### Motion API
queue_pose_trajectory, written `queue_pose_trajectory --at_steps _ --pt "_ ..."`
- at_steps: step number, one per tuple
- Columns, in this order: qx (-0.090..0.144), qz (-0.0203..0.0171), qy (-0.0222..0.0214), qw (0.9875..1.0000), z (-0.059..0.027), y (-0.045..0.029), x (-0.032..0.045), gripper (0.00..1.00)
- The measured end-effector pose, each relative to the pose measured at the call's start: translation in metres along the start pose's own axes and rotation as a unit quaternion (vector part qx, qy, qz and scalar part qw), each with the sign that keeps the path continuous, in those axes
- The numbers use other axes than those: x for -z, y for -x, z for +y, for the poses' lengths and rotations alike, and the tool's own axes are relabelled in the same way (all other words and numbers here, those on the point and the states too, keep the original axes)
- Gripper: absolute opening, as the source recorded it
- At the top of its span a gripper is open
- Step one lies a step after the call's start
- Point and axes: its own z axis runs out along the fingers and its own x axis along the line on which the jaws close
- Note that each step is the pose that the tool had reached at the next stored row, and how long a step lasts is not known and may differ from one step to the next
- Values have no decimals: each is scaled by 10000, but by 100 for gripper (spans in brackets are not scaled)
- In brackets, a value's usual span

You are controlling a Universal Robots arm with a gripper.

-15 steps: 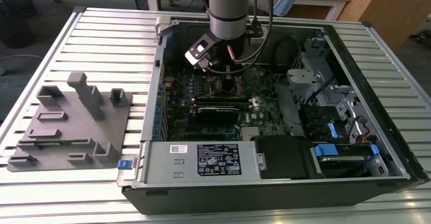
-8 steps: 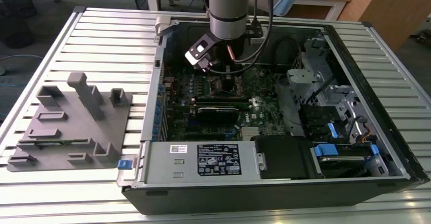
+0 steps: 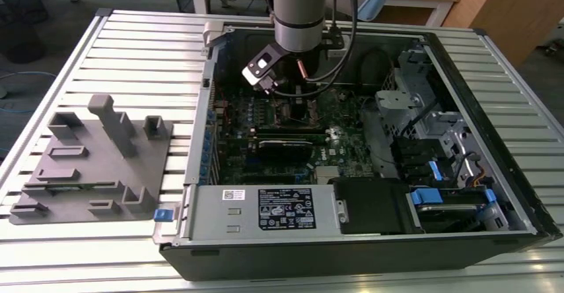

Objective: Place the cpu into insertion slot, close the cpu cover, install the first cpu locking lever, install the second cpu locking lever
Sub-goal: 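Place the cpu into insertion slot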

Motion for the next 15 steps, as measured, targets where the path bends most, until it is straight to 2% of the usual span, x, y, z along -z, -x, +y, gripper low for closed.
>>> queue_pose_trajectory --at_steps 5,6,15 --pt "0 2 1 10000 0 -1 -2 55" --pt "0 1 1 10000 0 0 -2 61" --pt "0 0 0 10000 2 0 16 61"
